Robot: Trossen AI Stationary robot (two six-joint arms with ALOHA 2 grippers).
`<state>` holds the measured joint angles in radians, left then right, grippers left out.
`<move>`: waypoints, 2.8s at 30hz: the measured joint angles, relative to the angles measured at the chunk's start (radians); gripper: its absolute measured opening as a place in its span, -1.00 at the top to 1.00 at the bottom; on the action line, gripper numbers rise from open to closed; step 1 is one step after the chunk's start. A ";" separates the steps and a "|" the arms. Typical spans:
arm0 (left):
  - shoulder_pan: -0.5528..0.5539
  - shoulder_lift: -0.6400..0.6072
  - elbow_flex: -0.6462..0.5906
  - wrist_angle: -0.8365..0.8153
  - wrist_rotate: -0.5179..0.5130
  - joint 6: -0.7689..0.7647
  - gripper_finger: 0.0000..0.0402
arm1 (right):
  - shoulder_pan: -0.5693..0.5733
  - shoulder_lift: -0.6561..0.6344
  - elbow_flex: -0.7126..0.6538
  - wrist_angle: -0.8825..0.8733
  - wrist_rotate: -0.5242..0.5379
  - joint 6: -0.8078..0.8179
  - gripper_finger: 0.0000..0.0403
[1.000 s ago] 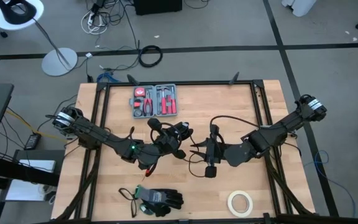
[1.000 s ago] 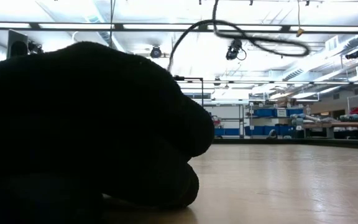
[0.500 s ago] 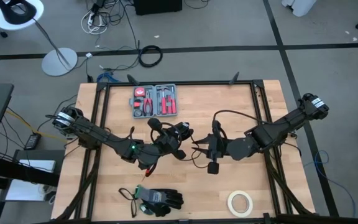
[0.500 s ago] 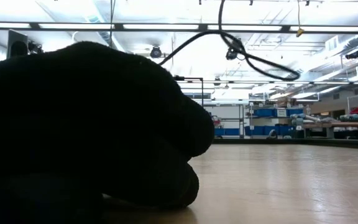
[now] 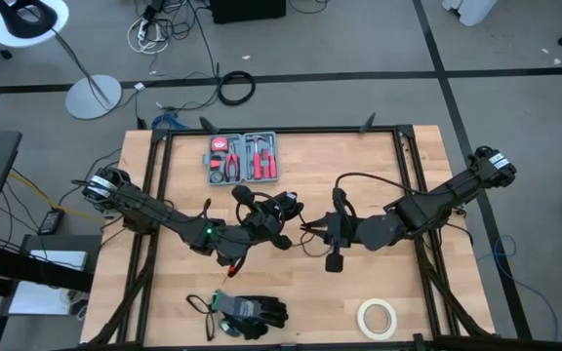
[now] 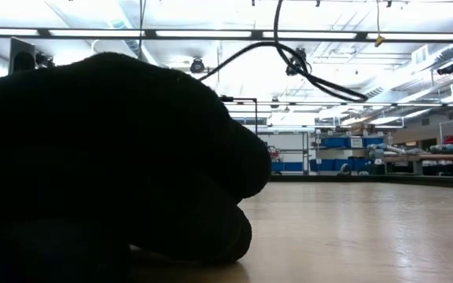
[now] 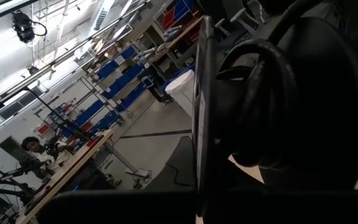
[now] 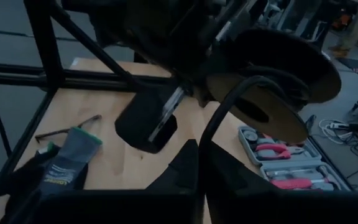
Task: Coil cords
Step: Coil the black wire cable into the black spool
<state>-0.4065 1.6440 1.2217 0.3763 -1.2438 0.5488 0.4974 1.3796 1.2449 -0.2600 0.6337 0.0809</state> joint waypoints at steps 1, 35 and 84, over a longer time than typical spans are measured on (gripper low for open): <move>0.000 0.000 0.000 0.000 0.000 0.000 1.00 | 0.000 0.000 0.000 0.015 -0.013 -0.011 0.96; 0.021 0.000 0.019 -0.208 0.100 -0.357 1.00 | 0.027 0.005 -0.002 -0.034 0.082 -0.046 0.97; 0.176 0.212 0.428 -0.466 0.707 -0.556 1.00 | 0.159 0.026 -0.002 -0.180 0.218 0.072 0.66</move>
<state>-0.2302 1.8565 1.6501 -0.0898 -0.5369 -0.0074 0.6560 1.4059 1.2434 -0.4400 0.8514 0.1532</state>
